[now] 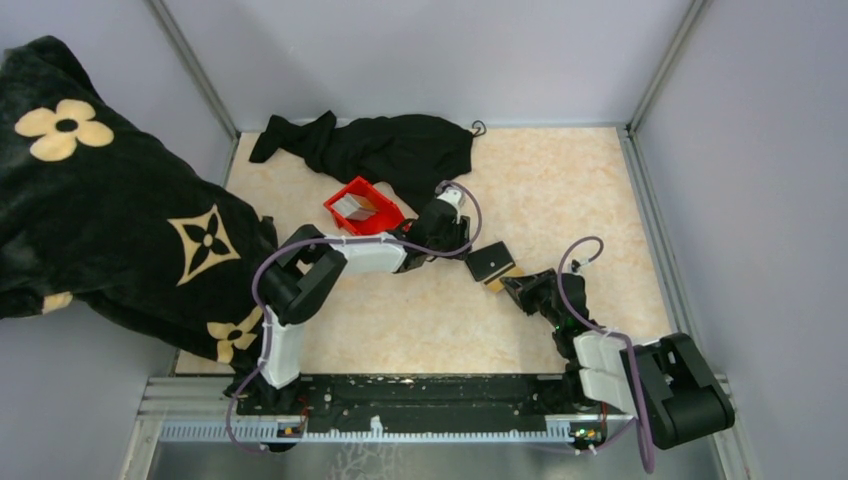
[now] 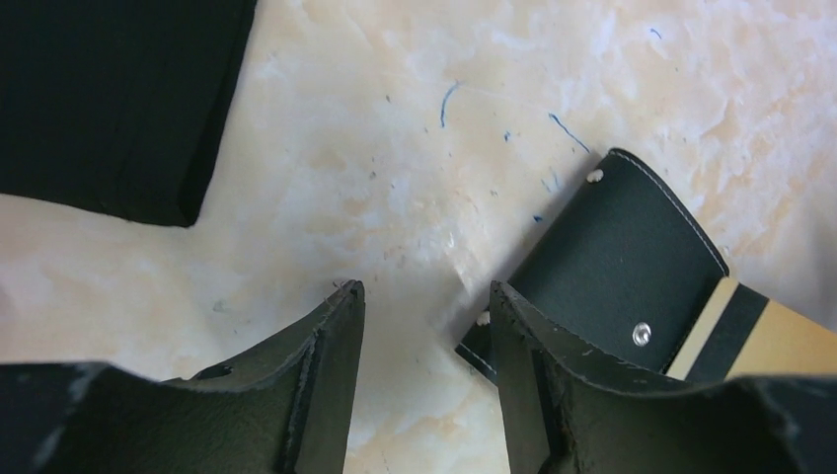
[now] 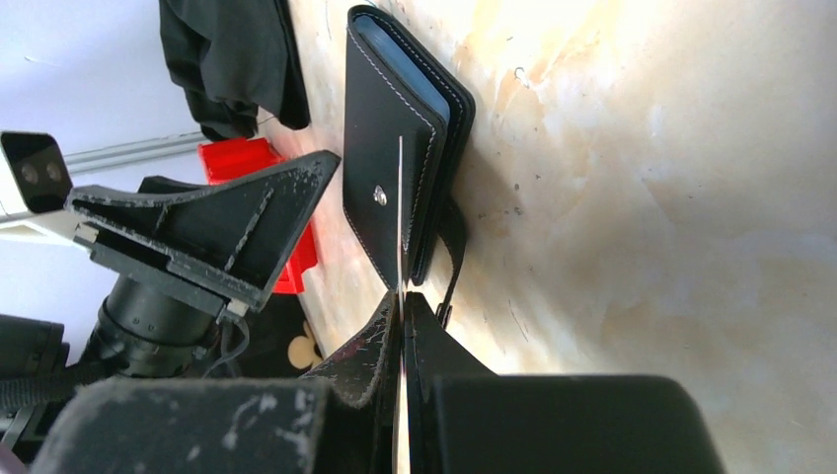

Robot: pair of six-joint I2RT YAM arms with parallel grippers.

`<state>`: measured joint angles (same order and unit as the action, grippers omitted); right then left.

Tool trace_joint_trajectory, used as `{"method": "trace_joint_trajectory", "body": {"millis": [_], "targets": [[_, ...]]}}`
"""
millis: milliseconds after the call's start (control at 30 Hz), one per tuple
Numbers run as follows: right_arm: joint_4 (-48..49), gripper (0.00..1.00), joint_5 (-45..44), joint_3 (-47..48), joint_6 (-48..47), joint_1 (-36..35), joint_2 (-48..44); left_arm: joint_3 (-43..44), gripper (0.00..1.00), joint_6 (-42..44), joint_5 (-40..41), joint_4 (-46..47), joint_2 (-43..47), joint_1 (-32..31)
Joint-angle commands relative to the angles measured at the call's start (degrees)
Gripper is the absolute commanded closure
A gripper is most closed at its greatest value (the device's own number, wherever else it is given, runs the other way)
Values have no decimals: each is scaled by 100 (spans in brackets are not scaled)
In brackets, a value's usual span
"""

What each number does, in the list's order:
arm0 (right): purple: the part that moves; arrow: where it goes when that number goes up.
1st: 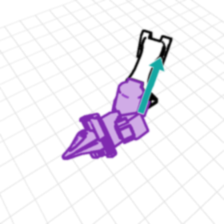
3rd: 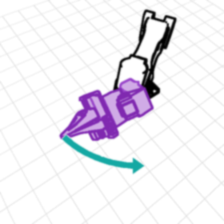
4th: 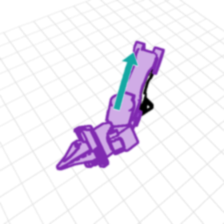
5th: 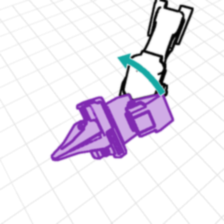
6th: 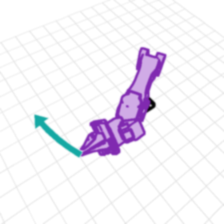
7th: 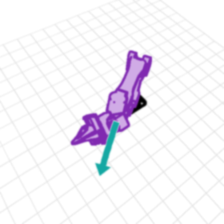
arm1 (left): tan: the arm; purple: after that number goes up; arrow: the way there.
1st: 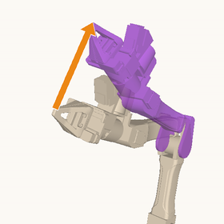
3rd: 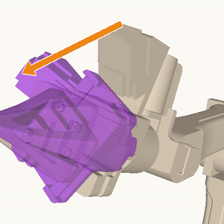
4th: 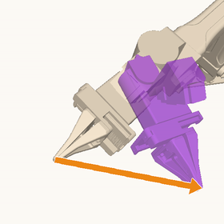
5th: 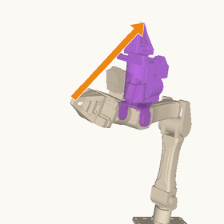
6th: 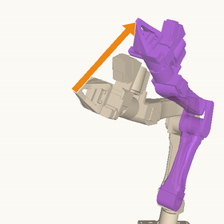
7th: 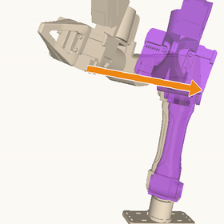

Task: Put the credit cards into the card holder
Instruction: Open the card holder at the center of the board.

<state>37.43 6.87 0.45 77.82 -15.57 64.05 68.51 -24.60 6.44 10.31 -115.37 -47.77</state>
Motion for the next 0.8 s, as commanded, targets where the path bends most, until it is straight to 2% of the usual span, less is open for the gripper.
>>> {"method": "trace_joint_trajectory", "body": {"millis": [0,267,567,767], "targets": [[434,100,41,-9,11,28,56,345,44,126,229,-151,-256,78],[471,100,74,-19,-21,32,162,794,46,217,119,-346,-602,92],[359,100,77,-123,7,28,27,753,51,208,-34,-382,-739,101],[-26,100,9,-231,27,21,-447,655,58,195,-144,-349,-750,101]]}}
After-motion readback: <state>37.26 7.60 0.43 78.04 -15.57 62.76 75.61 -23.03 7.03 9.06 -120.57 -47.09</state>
